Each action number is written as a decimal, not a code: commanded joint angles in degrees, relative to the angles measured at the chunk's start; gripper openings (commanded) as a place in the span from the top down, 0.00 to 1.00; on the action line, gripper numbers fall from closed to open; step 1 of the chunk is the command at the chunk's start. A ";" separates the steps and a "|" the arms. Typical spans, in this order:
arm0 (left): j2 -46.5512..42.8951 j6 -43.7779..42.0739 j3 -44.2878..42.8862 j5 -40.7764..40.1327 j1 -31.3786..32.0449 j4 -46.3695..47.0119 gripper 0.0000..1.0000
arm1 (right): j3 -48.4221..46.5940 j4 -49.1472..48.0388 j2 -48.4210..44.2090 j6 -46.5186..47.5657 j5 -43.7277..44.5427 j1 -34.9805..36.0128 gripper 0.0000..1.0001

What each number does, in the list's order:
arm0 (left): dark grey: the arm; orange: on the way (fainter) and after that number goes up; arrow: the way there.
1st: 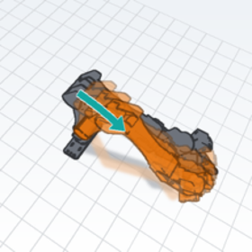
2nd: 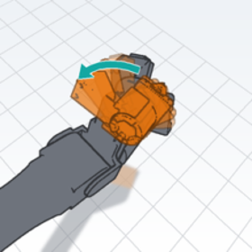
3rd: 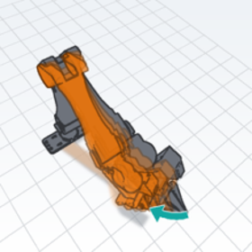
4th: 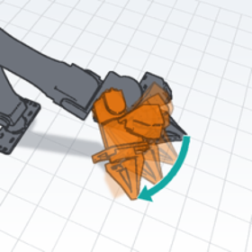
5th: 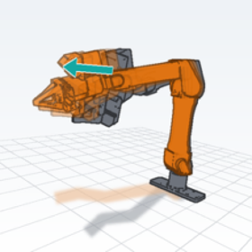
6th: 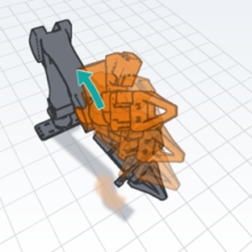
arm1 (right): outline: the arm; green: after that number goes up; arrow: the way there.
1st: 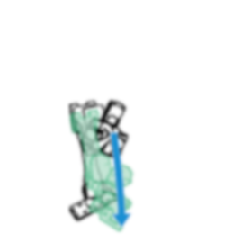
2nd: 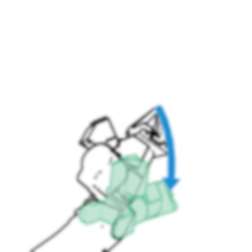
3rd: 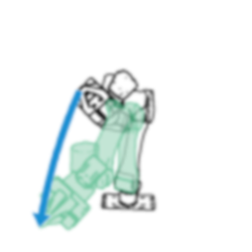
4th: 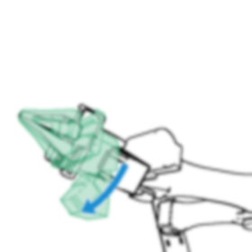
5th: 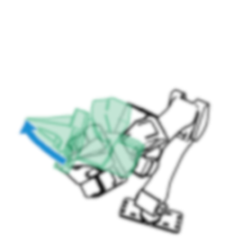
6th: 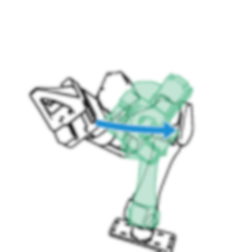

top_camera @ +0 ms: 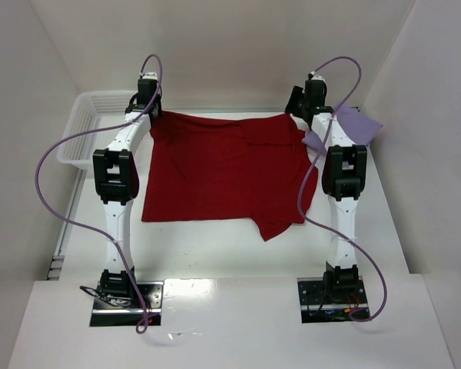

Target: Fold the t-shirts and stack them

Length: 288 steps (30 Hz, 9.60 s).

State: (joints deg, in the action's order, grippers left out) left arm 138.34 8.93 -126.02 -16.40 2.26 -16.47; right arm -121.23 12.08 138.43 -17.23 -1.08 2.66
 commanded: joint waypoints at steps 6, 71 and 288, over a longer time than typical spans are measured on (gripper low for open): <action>0.88 -1.19 -3.10 1.37 -0.50 0.30 1.00 | 1.27 0.57 0.16 0.01 -7.44 -0.55 0.45; -15.55 -0.49 8.83 2.33 -0.50 -7.17 1.00 | 9.14 11.92 -20.02 -1.13 -8.07 -0.02 1.00; -6.69 13.75 18.01 25.64 23.84 -1.89 0.27 | 57.16 2.43 -36.31 -12.82 -7.53 15.09 0.42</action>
State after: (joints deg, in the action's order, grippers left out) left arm 128.77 21.41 -103.85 10.28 25.98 -18.35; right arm -61.87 17.78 99.68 -28.97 -9.17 15.53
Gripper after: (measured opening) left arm 0.730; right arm 0.579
